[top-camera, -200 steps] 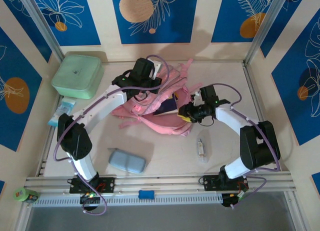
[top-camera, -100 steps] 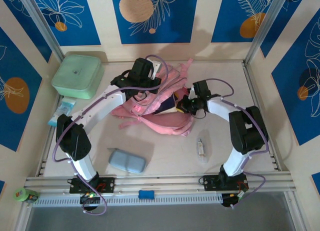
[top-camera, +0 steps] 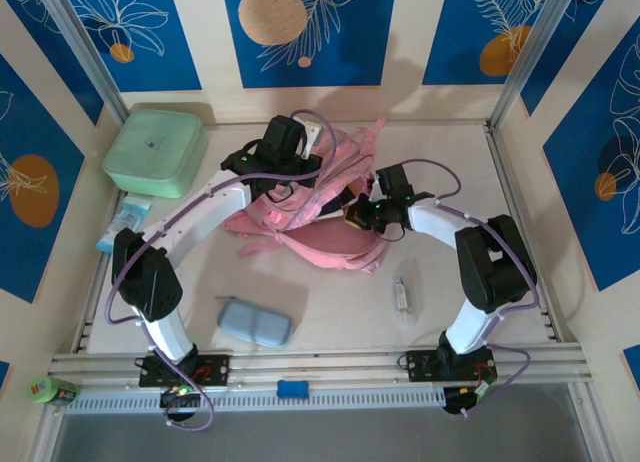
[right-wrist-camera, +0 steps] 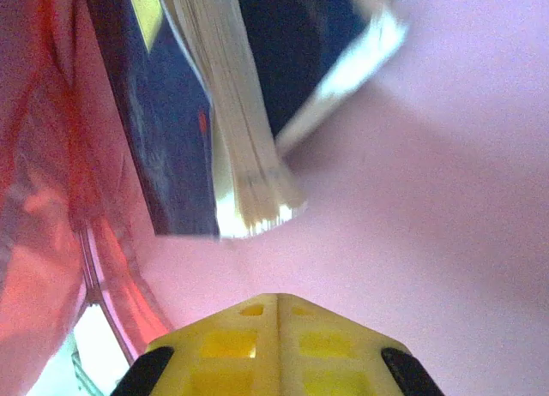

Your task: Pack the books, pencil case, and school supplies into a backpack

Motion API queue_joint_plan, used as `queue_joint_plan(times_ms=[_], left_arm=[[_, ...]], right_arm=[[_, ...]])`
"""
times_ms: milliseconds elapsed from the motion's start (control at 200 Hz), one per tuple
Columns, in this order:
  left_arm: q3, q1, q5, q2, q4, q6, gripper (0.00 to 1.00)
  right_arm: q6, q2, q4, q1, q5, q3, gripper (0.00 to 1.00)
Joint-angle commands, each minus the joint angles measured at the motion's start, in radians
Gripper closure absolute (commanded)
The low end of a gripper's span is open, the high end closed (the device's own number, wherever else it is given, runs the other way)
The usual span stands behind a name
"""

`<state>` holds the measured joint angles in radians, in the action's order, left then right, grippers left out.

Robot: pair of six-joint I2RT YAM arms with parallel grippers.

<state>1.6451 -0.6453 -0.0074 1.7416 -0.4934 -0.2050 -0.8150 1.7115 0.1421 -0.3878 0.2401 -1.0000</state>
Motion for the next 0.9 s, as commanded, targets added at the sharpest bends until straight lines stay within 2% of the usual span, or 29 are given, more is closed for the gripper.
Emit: queue_joint_plan(times_ms=[0, 105, 265, 400, 535, 595, 660, 740, 825, 895], left_arm=[[0.023, 0.002, 0.041, -0.083, 0.102, -0.014, 1.00], [0.014, 0.002, 0.037, -0.088, 0.089, -0.013, 1.00], [-0.027, 0.002, 0.030, -0.100, 0.095, -0.020, 1.00], [-0.047, 0.002, 0.030, -0.092, 0.102, -0.034, 1.00], [-0.060, 0.001, 0.045, -0.082, 0.109, -0.052, 1.00], [-0.062, 0.002, 0.066, -0.077, 0.106, -0.061, 0.91], [-0.063, 0.001, 0.093, -0.080, 0.093, -0.088, 0.81], [-0.082, 0.002, 0.145, -0.107, 0.081, -0.130, 0.64], [-0.166, 0.005, 0.147, -0.184, 0.096, -0.195, 0.55], [-0.285, 0.014, 0.139, -0.272, 0.149, -0.253, 0.50]], right_arm=[[-0.068, 0.060, -0.095, -0.058, 0.031, -0.002, 0.97], [-0.102, 0.115, -0.198, -0.056, 0.009, -0.005, 0.98], [-0.082, 0.141, -0.275, 0.017, -0.030, -0.050, 0.97], [-0.014, 0.108, -0.198, 0.058, -0.021, -0.076, 0.96], [0.059, 0.000, -0.120, 0.060, 0.018, 0.019, 0.93], [0.081, -0.067, -0.024, 0.063, 0.000, 0.054, 0.92], [0.087, -0.176, 0.114, 0.063, -0.077, 0.088, 0.91], [0.079, -0.310, 0.297, 0.066, -0.173, 0.107, 0.91], [0.056, -0.438, 0.476, 0.069, -0.276, 0.104, 0.90], [0.062, -0.525, 0.546, 0.067, -0.297, 0.112, 0.87]])
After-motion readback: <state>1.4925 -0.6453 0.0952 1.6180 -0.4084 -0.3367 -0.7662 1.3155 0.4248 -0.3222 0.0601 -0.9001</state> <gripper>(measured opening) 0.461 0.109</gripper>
